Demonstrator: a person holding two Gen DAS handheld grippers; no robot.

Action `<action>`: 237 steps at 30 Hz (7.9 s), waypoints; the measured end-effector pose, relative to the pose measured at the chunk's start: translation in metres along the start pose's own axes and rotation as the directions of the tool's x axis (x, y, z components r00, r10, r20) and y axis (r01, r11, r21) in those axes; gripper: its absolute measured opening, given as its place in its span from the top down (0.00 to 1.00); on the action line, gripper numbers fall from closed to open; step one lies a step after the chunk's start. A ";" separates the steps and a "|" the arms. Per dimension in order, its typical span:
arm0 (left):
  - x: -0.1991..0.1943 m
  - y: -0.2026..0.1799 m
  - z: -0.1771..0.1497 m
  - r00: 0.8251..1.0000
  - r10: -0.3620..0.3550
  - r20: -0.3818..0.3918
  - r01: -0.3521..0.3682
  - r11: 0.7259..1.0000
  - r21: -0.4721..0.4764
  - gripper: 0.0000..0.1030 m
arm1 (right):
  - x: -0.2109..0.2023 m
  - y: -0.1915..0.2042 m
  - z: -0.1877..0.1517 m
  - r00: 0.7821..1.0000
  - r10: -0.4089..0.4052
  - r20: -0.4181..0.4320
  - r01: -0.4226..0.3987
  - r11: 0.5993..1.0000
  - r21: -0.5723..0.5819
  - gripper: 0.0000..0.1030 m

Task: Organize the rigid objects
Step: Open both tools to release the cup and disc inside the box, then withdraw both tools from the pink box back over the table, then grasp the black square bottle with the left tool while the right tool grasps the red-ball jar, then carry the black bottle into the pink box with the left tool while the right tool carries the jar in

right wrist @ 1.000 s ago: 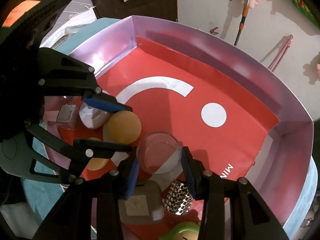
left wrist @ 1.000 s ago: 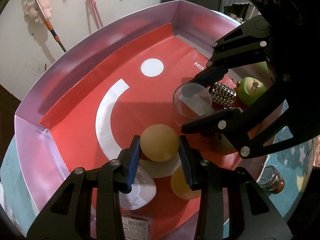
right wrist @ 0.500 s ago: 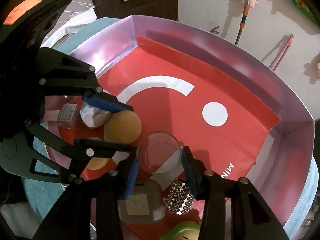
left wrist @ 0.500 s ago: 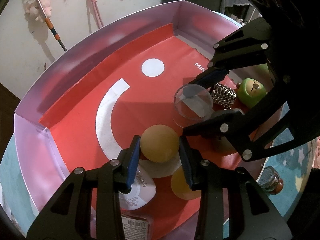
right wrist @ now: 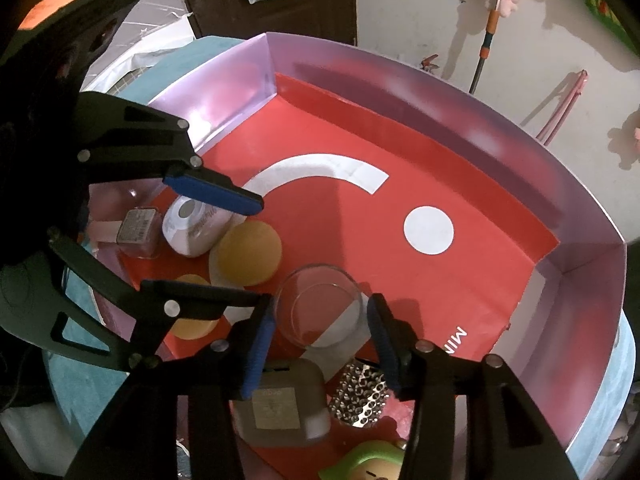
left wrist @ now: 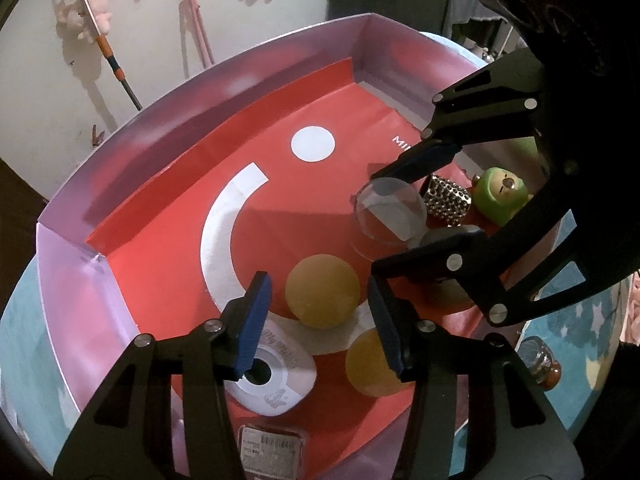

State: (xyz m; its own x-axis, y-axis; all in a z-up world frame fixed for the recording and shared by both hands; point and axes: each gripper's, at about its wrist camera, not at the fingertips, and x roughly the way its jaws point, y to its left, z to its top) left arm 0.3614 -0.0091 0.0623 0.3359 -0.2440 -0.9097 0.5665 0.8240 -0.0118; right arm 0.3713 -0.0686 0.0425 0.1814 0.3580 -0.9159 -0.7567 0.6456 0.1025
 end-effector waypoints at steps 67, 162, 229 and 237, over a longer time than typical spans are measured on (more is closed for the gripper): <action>-0.107 -0.139 -0.217 0.848 0.368 0.381 -0.141 0.850 -0.507 0.09 | -0.099 0.145 -0.230 0.821 -0.422 0.384 0.194 0.839 0.508 0.00; -0.070 -0.097 -0.145 0.958 0.105 0.268 -0.021 0.954 -0.299 0.67 | -0.065 0.112 -0.173 0.925 -0.180 0.335 0.071 0.947 0.315 0.67; -0.076 -0.111 -0.179 0.948 0.168 0.271 -0.070 0.939 -0.338 0.67 | -0.062 0.121 -0.196 0.918 -0.272 0.287 0.159 0.918 0.363 0.69; -0.128 -0.079 -0.115 0.903 0.139 0.406 -0.023 0.960 -0.278 0.67 | -0.114 0.104 -0.166 0.881 -0.268 0.390 0.133 0.931 0.340 0.69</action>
State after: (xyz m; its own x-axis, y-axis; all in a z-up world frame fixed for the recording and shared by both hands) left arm 0.1872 0.0154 0.1317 0.6879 -0.3132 -0.6548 0.3273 0.9390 -0.1052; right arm 0.1677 -0.1540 0.0935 0.6075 0.4049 -0.6833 -0.4669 0.8780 0.1052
